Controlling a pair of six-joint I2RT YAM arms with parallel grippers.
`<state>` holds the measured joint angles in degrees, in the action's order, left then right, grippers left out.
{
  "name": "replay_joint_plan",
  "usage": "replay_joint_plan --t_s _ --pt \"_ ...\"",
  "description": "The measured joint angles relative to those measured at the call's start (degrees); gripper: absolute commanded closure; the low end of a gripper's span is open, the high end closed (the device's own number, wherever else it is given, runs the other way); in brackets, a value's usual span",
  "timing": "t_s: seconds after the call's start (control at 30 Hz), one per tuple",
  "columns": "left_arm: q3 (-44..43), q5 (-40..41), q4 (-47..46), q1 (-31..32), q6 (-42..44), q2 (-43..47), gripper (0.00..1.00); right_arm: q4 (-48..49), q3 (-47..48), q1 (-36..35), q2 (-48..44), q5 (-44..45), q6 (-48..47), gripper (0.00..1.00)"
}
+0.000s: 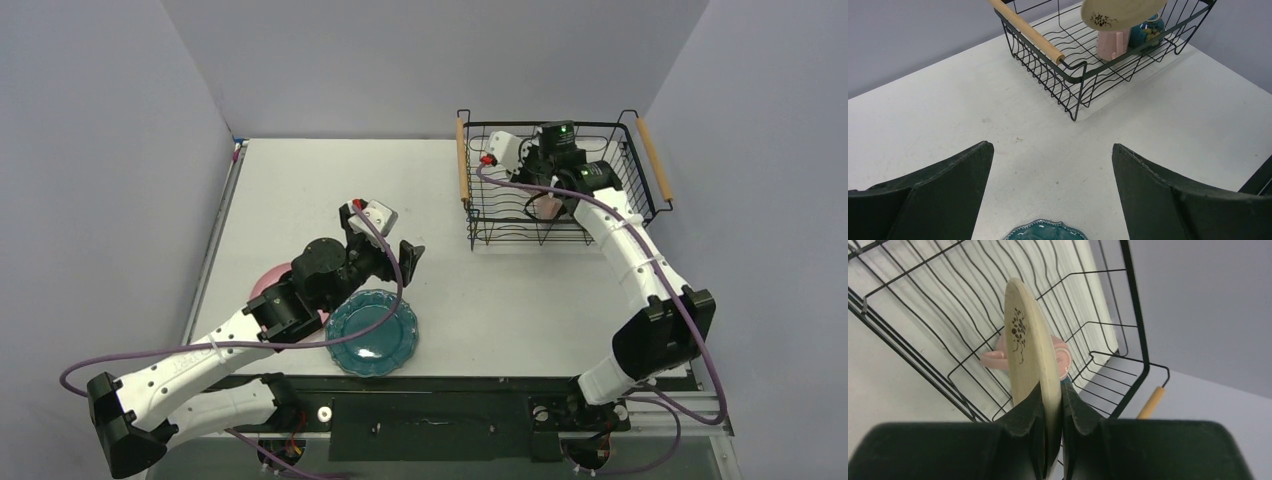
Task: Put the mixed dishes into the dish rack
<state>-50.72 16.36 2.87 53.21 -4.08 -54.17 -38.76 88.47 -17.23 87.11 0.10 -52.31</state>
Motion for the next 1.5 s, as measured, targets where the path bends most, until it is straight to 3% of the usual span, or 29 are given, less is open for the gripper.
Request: replay_joint_plan --t_s 0.53,1.13,1.33,1.43,1.5 --pt "0.72 1.73 -0.68 1.66 1.81 -0.09 0.13 -10.27 2.27 1.49 10.34 -11.96 -18.25 1.00" --pt "0.76 2.58 -1.44 2.21 2.58 -1.11 0.13 -11.04 2.47 0.57 15.47 -13.11 -22.12 1.00" --pt "0.79 2.58 -1.44 2.21 2.84 -1.14 0.13 -10.99 2.38 -0.20 17.49 -12.48 -21.90 0.82" --pt "0.90 2.58 -1.55 2.21 2.84 -1.14 0.13 -10.56 1.62 -0.39 17.68 -12.26 -21.35 0.55" --pt "0.96 2.56 -1.62 2.21 2.84 -1.14 0.13 -9.35 1.51 -0.44 17.66 -11.74 -21.44 0.43"
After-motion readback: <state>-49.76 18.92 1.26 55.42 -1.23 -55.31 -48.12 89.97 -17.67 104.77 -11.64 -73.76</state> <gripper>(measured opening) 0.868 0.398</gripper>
